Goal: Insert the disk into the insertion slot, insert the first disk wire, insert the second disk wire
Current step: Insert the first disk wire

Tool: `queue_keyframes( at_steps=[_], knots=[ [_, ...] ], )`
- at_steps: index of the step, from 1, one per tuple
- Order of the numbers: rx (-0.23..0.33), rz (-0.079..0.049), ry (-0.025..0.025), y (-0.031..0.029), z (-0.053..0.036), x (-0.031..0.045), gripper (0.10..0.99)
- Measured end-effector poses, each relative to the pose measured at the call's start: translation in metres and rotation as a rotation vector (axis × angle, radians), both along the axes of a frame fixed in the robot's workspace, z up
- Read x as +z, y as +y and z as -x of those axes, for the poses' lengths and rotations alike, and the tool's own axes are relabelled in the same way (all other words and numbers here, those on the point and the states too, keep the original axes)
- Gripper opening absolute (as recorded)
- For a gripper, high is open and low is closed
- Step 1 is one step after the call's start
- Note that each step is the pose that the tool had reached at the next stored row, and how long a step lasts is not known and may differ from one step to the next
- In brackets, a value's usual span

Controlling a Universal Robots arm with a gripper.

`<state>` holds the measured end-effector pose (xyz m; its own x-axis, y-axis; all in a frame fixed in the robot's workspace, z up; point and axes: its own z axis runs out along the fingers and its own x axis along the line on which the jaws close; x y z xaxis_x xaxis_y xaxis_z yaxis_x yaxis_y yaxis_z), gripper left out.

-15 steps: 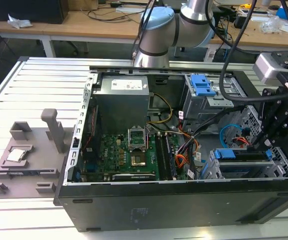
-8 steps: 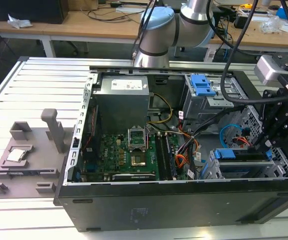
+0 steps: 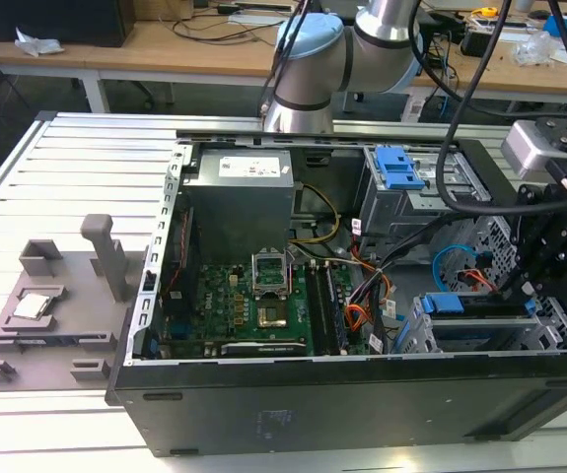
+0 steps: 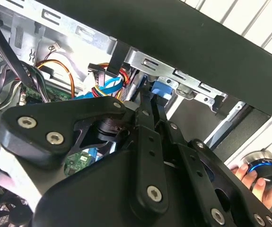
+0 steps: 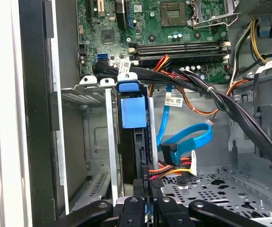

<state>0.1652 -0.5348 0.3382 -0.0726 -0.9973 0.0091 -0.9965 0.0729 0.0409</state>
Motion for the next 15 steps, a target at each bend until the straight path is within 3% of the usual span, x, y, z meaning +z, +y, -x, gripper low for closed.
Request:
queue_keyframes(
  at_steps=[3, 4, 7, 9, 10, 11, 12, 15],
  knots=[
    [0.0, 0.0, 0.0001, 0.0, 0.0, -0.0011, 0.176],
    [0.0, 0.0, 0.0001, 0.0, 0.0, -0.0009, 0.243],
    [0.0, 0.0, 0.0, 0.0, 0.0, 0.0101, 0.243],
    [0.0, -0.002, 0.0, 0.0004, 0.0023, 0.0115, 0.243],
    [0.0, -0.004, -0.0001, 0.0004, 0.0042, 0.0115, 0.227],
    [0.0, -0.01, -0.0001, 0.0003, 0.0097, 0.0111, 0.106],
    [0.0, -0.017, -0.0001, 0.0004, 0.0117, 0.0095, 0.106],
    [0.0, -0.02, 0.0, 0.0003, 0.0117, 0.0057, 0.106]
  ],
)
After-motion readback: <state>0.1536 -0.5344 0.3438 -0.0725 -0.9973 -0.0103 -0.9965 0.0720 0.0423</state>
